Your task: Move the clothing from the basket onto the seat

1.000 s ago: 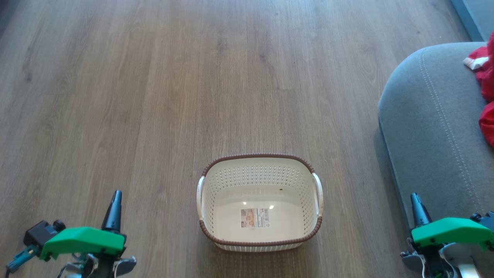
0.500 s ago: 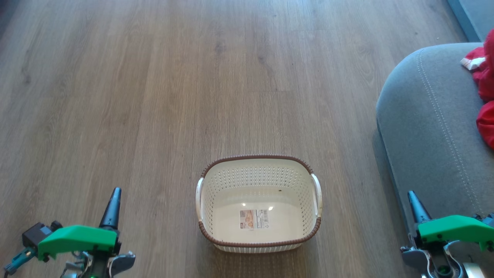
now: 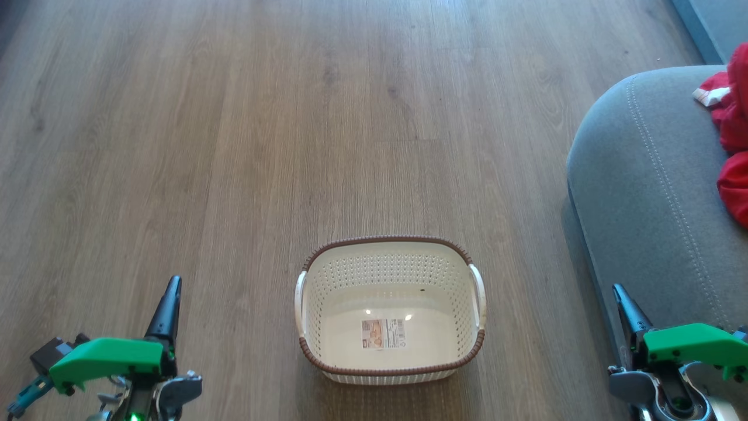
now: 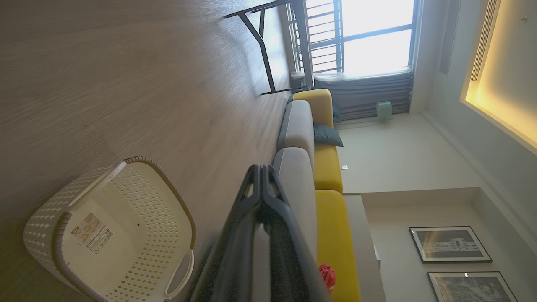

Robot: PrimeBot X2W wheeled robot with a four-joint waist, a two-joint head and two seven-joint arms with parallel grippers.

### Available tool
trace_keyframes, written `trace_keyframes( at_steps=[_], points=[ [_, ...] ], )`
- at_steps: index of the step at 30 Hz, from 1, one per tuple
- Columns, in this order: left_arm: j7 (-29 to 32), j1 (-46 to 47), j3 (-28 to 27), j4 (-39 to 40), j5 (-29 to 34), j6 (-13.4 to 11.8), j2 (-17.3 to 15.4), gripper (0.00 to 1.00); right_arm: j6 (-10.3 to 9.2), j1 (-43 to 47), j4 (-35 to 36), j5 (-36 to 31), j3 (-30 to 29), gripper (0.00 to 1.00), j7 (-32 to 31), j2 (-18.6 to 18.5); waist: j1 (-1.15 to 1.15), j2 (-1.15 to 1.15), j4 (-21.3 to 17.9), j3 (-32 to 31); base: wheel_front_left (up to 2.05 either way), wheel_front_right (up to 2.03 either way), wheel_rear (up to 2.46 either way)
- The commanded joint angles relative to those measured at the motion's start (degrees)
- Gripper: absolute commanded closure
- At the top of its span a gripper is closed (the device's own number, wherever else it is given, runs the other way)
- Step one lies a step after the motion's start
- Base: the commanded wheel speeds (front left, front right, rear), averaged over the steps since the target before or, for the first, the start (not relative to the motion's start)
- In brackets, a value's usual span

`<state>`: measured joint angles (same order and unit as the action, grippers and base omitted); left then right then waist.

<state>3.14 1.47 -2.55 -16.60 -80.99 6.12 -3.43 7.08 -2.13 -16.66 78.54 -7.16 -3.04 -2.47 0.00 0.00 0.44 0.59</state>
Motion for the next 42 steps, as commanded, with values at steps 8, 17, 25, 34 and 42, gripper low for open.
trace_keyframes(
  at_steps=[8, 17, 25, 34, 42],
  points=[
    [1.8, 4.1, -3.0, 2.3, -5.8, 1.1, 0.1, 1.00, 0.38, -3.6, 2.4, 7.1, 0.7, 1.00, -1.9, -0.4, 0.00, 0.00, -0.2, -0.2, 0.00, 0.00, 0.00],
    [3.3, 4.7, -3.9, 2.5, -10.8, 1.3, 0.5, 1.00, 0.41, -4.0, 2.6, 13.2, 0.6, 1.00, -3.4, -0.4, 0.00, 0.00, -0.4, -0.4, 0.00, 0.00, 0.00],
    [3.4, 4.7, -4.0, 2.5, -11.2, 1.4, 0.6, 1.00, 0.41, -4.1, 2.6, 13.6, 0.6, 1.00, -3.5, -0.4, 0.00, 0.00, -0.4, -0.4, 0.00, 0.00, 0.00],
    [3.4, 4.7, -4.0, 2.5, -11.2, 1.4, 0.6, 1.00, 0.41, -4.1, 2.6, 13.6, 0.6, 1.00, -3.5, -0.4, 0.00, 0.00, -0.4, -0.4, 0.00, 0.00, 0.00],
    [3.4, 4.7, -4.0, 2.5, -11.2, 1.4, 0.6, 1.00, 0.41, -4.1, 2.6, 13.6, 0.6, 1.00, -3.5, -0.4, 0.00, 0.00, -0.4, -0.4, 0.00, 0.00, 0.00]
  ],
)
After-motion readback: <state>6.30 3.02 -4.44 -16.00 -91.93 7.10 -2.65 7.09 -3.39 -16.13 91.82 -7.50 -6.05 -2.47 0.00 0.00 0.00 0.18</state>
